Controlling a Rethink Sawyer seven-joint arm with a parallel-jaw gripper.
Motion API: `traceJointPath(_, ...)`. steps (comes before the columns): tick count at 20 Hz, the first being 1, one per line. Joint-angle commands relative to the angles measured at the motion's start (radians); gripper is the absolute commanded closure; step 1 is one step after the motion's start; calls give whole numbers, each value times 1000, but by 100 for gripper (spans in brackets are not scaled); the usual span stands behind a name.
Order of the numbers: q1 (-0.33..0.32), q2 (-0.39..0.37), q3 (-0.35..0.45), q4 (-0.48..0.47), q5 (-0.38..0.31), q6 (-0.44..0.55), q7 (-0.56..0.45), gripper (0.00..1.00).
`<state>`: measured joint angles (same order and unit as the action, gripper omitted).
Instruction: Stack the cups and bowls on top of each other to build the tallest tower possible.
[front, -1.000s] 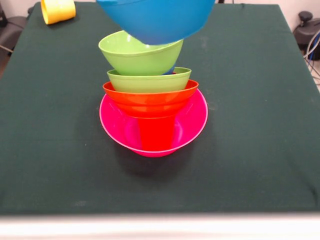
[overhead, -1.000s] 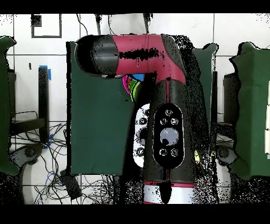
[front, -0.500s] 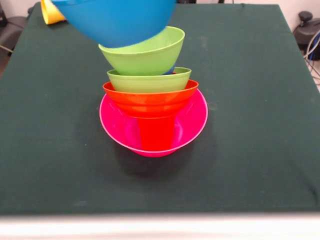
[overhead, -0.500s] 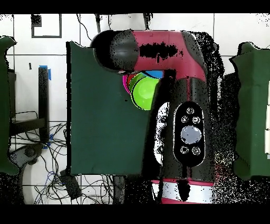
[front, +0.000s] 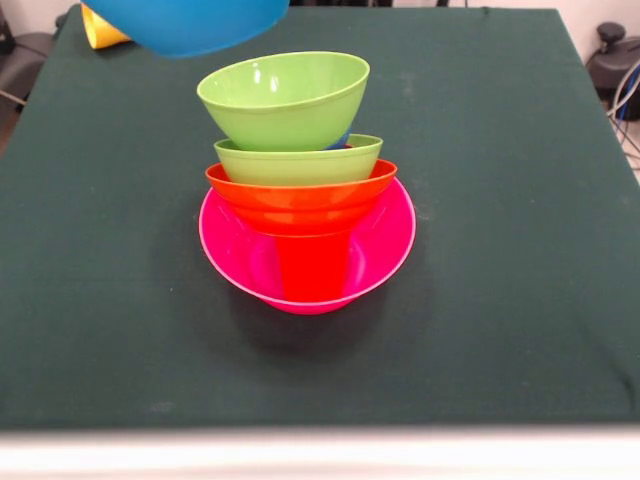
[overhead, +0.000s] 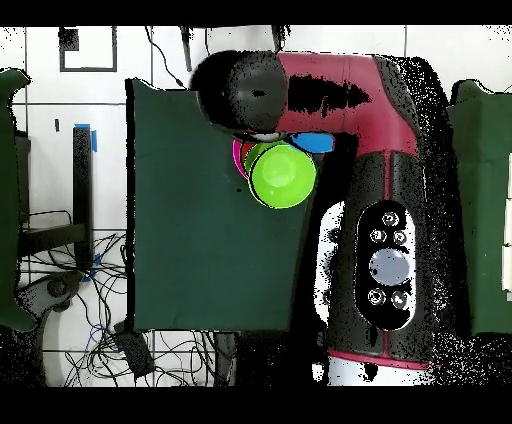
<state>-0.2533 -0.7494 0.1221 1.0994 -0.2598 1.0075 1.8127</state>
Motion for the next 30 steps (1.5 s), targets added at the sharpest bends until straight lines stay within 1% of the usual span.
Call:
traceJointPath(1, 28, -33, 71, 151, -27, 69, -168, 100)
traceJointPath(3, 36, -39, 69, 189, -12, 44, -122, 100)
traceJointPath(6, 50, -37, 67, 200, -2, 46, -83, 100)
traceJointPath(11, 48, -13, 72, 194, -12, 13, -83, 100)
traceJointPath(16, 61, -3, 62, 206, -23, -28, -47, 100)
traceJointPath(21, 67, 6, 56, 202, -38, -39, -45, 100)
traceJointPath(25, 65, 5, 53, 196, -59, -32, -79, 100)
traceJointPath(30, 62, 21, 55, 193, -70, -63, -77, 100)
